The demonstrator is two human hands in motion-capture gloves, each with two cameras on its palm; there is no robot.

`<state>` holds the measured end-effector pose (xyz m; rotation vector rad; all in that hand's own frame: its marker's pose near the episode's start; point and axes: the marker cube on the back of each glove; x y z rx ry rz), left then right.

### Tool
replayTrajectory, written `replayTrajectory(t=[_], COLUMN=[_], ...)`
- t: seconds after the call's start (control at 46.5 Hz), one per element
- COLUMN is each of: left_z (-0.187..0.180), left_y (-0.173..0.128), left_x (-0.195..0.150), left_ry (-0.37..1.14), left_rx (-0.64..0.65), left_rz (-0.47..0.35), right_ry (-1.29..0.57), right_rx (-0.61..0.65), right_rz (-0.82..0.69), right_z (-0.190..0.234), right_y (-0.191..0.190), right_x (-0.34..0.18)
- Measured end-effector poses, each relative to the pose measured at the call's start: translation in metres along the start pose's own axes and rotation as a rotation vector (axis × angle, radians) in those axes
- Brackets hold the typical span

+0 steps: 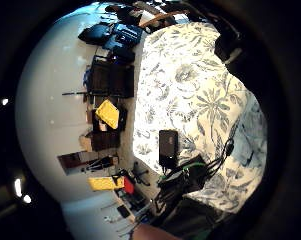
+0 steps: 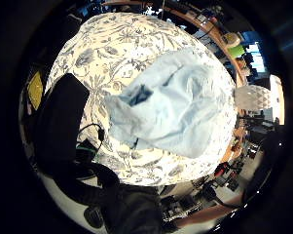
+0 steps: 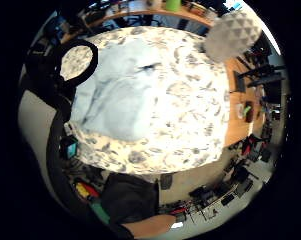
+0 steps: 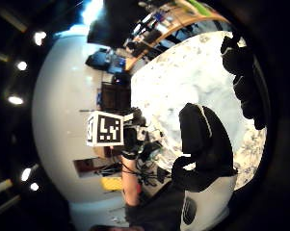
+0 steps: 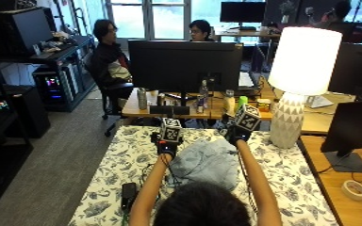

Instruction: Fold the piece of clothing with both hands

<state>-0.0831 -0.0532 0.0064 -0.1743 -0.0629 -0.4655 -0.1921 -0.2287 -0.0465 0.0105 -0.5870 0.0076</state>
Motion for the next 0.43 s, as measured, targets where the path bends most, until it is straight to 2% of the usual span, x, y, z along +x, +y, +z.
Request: replayTrajectory(t=[0.043,0.107,0.172,0.301,0.43], left_z=[-0.004,-0.012,-0.021,-0.028,-0.025], left_y=[0.002,0.003,0.004,0.003,-0.003], left_x=[0.0,-0.002,-0.002,0.006,0.015], left_ry=[-0.001,-0.001,-0.014,-0.027,0.0], left_rx=[0.007,0.056,0.091,0.106,0.117], left_rz=[0.0,-0.037,-0.061,-0.011,0.026], right_ry=[0.075,0.089,0.085,0.104,0.119], right_rx=[0.102,0.127,0.148,0.179,0.212], right_rz=[-0.005,-0.002,0.024,0.074,0.103], right_z=[-0.01,-0.016,-0.036,-0.066,-0.067], right_y=[-0.01,-0.034,-0.02,0.021,0.002], right_x=[0.02,0.051,0.067,0.08,0.102])
